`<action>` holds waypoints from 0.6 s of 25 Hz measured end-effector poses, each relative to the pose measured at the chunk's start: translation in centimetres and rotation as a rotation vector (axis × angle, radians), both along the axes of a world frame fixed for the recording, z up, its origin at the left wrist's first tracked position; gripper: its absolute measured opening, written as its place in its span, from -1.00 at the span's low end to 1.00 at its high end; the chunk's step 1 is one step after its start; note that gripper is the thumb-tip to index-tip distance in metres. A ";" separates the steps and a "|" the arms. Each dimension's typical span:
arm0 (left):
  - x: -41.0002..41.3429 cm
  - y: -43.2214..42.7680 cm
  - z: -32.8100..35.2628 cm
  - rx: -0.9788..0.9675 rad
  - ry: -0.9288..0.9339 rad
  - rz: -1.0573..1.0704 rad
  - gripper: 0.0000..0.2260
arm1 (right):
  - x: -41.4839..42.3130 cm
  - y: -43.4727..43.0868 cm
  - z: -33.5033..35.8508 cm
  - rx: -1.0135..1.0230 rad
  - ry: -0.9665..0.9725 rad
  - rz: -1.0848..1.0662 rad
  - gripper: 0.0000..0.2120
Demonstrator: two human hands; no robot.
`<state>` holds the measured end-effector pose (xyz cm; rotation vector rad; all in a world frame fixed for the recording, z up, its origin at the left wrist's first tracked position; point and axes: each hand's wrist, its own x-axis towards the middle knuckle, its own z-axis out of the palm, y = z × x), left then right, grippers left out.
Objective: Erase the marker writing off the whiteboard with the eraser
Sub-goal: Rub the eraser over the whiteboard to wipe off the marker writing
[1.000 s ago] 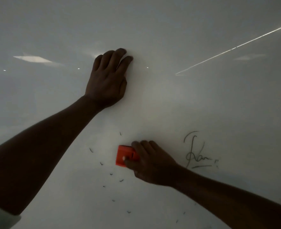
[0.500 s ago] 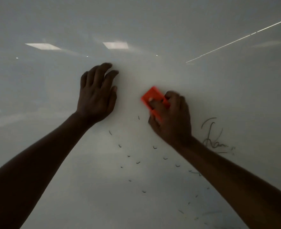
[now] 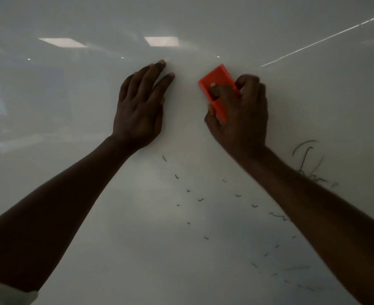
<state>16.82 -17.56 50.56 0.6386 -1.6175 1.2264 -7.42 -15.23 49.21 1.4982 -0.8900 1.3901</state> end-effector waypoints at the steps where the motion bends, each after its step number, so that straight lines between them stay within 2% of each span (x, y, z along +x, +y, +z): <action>1: 0.1 0.0 0.1 -0.001 0.003 -0.006 -0.59 | 1.7 0.0 -3.0 0.025 0.033 0.040 -0.61; 3: 0.2 -0.2 0.0 -0.001 0.006 0.000 -0.58 | 4.9 0.5 -10.3 0.100 0.279 0.097 -0.59; 5: 0.1 -0.2 0.0 0.004 0.000 -0.001 -0.58 | 6.0 1.7 -15.8 0.151 0.619 0.041 -0.63; 7: 0.1 -0.2 -0.1 -0.004 -0.001 0.003 -0.58 | 5.3 2.2 -15.6 0.192 0.803 0.042 -0.64; 8: 0.2 -0.2 -0.1 -0.001 -0.006 0.009 -0.57 | 4.8 2.0 -13.6 0.168 0.770 0.063 -0.62; 10: 0.3 -0.4 0.0 0.007 -0.006 0.020 -0.57 | 3.4 1.0 -7.7 0.059 0.476 0.088 -0.54; 12: 0.0 -0.4 -0.2 -0.008 0.010 0.027 -0.60 | 1.8 0.5 -2.3 0.028 0.209 0.015 -0.59; 13: -0.2 -0.4 -0.3 -0.013 0.013 0.033 -0.61 | 1.7 0.4 -1.8 0.021 0.134 -0.002 -0.60; 15: -0.1 -0.3 -0.2 -0.019 0.008 0.061 -0.60 | 2.4 -0.1 -5.4 0.017 0.149 0.047 -0.60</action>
